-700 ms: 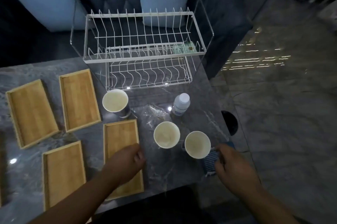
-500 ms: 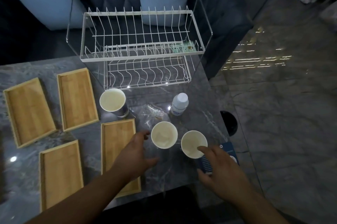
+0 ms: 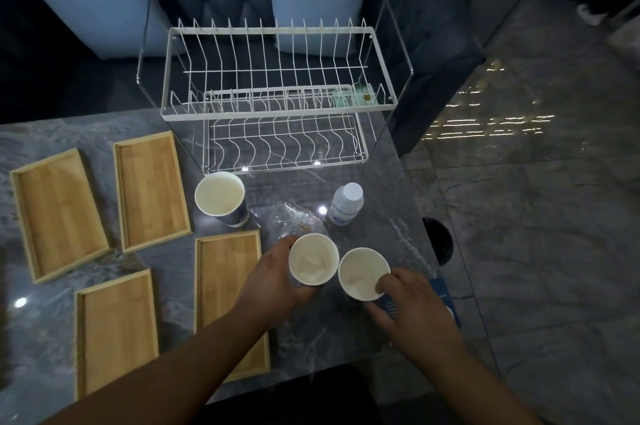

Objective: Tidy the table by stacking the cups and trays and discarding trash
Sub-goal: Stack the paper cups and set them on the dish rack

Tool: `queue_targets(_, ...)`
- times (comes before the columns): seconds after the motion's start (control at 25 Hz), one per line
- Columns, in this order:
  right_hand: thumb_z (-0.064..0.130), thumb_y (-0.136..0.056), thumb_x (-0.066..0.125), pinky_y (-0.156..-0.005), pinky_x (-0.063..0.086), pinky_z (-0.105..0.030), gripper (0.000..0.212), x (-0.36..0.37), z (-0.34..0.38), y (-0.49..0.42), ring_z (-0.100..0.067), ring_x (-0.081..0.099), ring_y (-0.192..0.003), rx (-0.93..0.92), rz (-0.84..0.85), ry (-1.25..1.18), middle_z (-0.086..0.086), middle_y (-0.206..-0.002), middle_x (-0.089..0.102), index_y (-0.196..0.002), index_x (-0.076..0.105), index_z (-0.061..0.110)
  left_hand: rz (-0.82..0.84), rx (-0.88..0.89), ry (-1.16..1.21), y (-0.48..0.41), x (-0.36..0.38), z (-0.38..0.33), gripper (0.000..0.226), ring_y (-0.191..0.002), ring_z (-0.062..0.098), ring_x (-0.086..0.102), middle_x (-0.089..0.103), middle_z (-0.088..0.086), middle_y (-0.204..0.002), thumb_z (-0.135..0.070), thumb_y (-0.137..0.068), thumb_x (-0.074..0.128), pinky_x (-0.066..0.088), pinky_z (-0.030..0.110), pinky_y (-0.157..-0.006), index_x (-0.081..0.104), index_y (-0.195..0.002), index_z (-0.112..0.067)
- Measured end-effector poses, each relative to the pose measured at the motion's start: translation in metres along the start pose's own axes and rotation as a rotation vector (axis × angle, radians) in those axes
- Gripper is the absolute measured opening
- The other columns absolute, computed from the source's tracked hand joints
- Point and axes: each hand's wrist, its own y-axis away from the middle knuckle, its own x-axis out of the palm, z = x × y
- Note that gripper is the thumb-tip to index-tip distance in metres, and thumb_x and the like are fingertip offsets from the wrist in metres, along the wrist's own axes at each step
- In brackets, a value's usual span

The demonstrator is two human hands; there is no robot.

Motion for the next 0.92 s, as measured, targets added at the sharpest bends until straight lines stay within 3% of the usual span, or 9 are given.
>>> queue_targets(0.12, 0.042, -0.078, 0.077, -0.073, 0.046, -0.029, 0.026, -0.033, 0.008, 0.004, -0.019, 0.058, -0.094, -0.005, -0.143, -0.088, 0.005, -0.100, 0.060, -0.091, 0.062, 0.025, 0.005, 0.001, -0.002, 0.001, -0.005, 0.008, 0.082, -0.101, -0.011, 0.058, 0.058, -0.034, -0.112, -0.072, -0.056, 0.082, 0.044, 0.014, -0.074, 0.039, -0.125, -0.056)
queue_targets(0.28, 0.051, -0.078, 0.064, -0.074, 0.035, -0.014, 0.026, -0.079, 0.040, 0.006, -0.008, 0.051, -0.096, -0.106, -0.302, -0.172, 0.008, -0.106, 0.057, -0.093, 0.056, 0.032, 0.055, 0.007, -0.012, 0.002, -0.008, 0.012, 0.077, -0.096, -0.013, 0.059, 0.056, -0.040, -0.106, -0.074, -0.057, 0.081, 0.045, 0.012, -0.069, 0.036, -0.119, -0.065)
queue_targets(0.44, 0.049, -0.078, 0.062, -0.078, 0.041, -0.027, 0.025, -0.088, 0.072, -0.013, -0.018, 0.053, -0.098, -0.260, -0.283, -0.061, 0.004, -0.103, 0.056, -0.093, 0.056, 0.029, 0.042, 0.018, -0.008, 0.000, -0.007, 0.015, 0.072, -0.098, -0.019, 0.056, 0.055, -0.045, -0.110, -0.081, -0.058, 0.077, 0.046, 0.011, -0.063, 0.041, -0.117, -0.064)
queue_targets(0.56, 0.051, -0.081, 0.055, -0.071, 0.051, -0.037, 0.030, -0.071, 0.077, -0.025, -0.023, 0.056, -0.093, -0.322, -0.192, 0.073, -0.002, -0.099, 0.060, -0.091, 0.062, 0.023, 0.030, 0.036, -0.006, -0.003, -0.007, 0.013, 0.073, -0.100, -0.020, 0.055, 0.053, -0.048, -0.109, -0.084, -0.058, 0.074, 0.046, 0.011, -0.068, 0.039, -0.120, -0.065)
queue_targets(0.64, 0.053, -0.081, 0.048, -0.070, 0.054, -0.038, 0.037, -0.047, 0.075, -0.033, -0.026, 0.059, -0.093, -0.296, -0.072, 0.146, -0.004, -0.101, 0.063, -0.094, 0.062, 0.022, 0.035, 0.043, 0.009, -0.003, -0.006, 0.015, 0.075, -0.101, -0.016, 0.057, 0.056, -0.041, -0.112, -0.078, -0.060, 0.077, 0.049, 0.014, -0.073, 0.041, -0.124, -0.061)
queue_targets(0.84, 0.055, -0.088, 0.049, -0.093, 0.046, -0.038, 0.053, 0.013, 0.063, -0.043, -0.028, 0.050, -0.118, -0.173, 0.228, 0.214, -0.007, -0.128, 0.055, -0.130, 0.050, 0.022, 0.072, 0.050, 0.003, -0.004, -0.004, 0.013, 0.084, -0.099, -0.001, 0.063, 0.063, -0.026, -0.117, -0.067, -0.058, 0.083, 0.058, 0.030, -0.077, 0.041, -0.129, -0.051)
queue_targets(0.92, 0.052, -0.089, 0.056, -0.093, 0.046, -0.036, 0.052, 0.019, 0.062, -0.042, -0.029, 0.052, -0.117, -0.165, 0.261, 0.169, -0.009, -0.125, 0.055, -0.130, 0.051, 0.022, 0.066, 0.068, 0.004, -0.005, -0.006, 0.008, 0.085, -0.102, 0.000, 0.063, 0.062, -0.025, -0.120, -0.069, -0.058, 0.083, 0.059, 0.030, -0.080, 0.041, -0.130, -0.051)
